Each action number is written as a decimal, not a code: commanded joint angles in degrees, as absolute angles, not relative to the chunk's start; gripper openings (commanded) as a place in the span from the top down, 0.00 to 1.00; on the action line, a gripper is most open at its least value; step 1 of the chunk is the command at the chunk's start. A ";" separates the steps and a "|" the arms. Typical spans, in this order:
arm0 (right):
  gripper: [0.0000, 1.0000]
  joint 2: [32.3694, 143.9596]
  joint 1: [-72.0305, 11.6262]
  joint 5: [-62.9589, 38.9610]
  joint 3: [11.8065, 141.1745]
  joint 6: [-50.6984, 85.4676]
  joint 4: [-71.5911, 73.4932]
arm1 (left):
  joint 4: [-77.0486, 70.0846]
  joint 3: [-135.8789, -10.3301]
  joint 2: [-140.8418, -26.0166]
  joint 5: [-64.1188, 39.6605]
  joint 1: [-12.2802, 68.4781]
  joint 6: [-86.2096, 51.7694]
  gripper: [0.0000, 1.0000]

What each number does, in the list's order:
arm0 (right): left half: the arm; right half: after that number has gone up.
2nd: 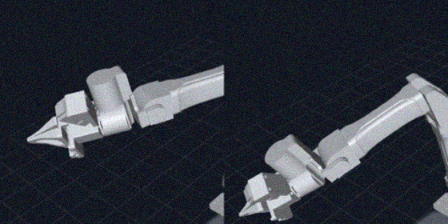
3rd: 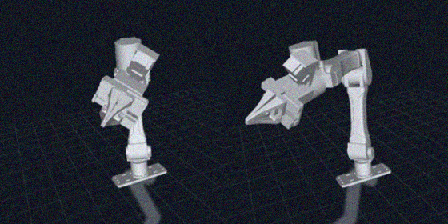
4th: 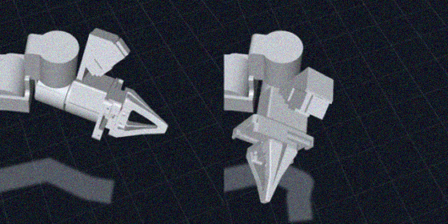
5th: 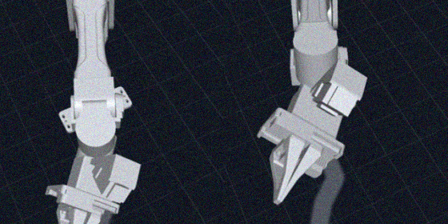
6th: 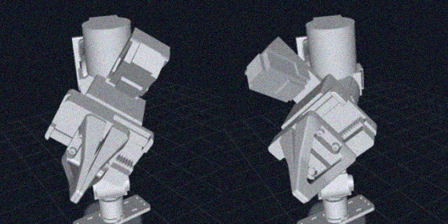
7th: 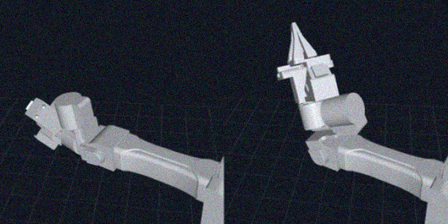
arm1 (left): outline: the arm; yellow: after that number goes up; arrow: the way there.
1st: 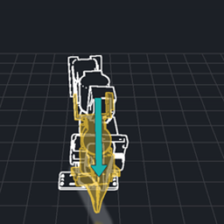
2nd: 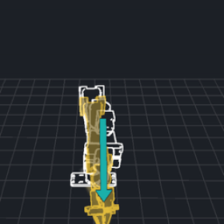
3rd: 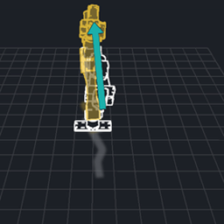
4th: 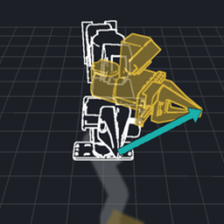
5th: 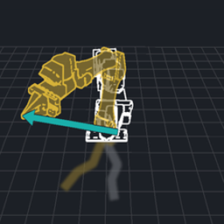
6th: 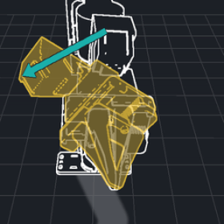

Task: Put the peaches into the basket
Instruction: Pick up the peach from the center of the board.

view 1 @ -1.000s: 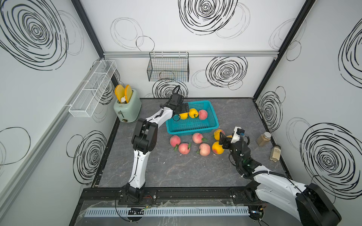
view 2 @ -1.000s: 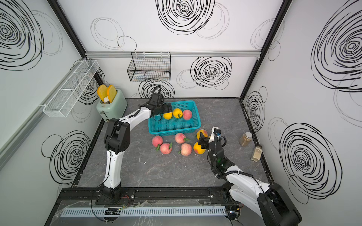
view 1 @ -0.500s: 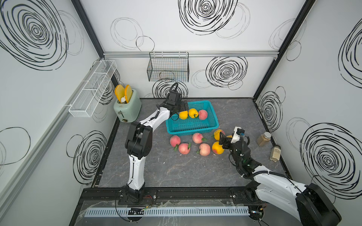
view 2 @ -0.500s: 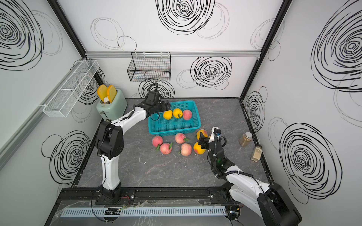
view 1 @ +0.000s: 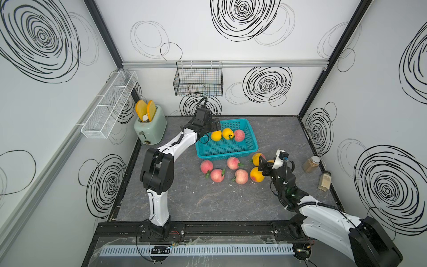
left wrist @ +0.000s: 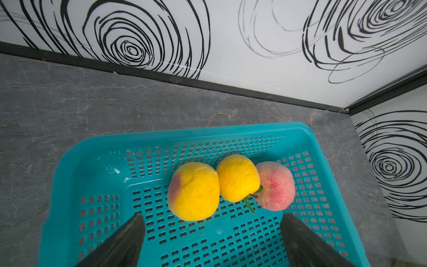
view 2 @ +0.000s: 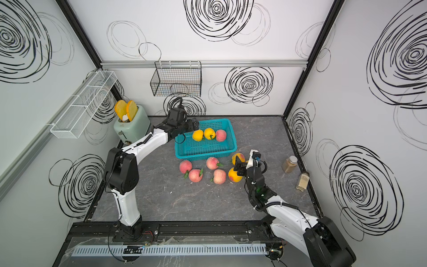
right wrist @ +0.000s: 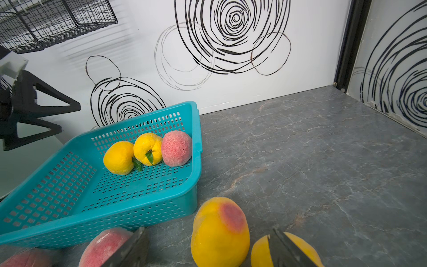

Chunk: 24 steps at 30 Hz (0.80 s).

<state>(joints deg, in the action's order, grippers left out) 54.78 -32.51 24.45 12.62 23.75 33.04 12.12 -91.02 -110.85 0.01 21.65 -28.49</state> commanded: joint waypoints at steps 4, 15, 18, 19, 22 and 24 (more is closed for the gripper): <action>0.15 54.84 -32.94 24.98 12.93 23.55 34.01 | 9.15 -88.72 -106.43 -0.05 21.97 -28.39 0.05; 0.15 54.84 -32.99 24.87 13.09 23.55 34.01 | 7.48 -81.58 -99.37 -0.90 22.67 -29.57 0.05; 0.15 54.71 -32.99 24.96 13.09 23.51 33.71 | 6.76 -78.80 -96.99 -0.81 23.26 -29.88 0.05; 0.15 54.57 -32.98 24.96 13.18 23.47 33.55 | 6.83 -78.11 -96.34 -0.75 23.34 -29.88 0.05; 0.15 53.73 -33.05 24.96 12.89 23.47 33.15 | 7.15 -75.58 -93.67 -0.98 23.56 -29.91 0.05; 0.15 53.29 -32.99 24.96 12.84 23.47 32.85 | 7.35 -73.33 -91.30 -1.05 23.73 -29.88 0.05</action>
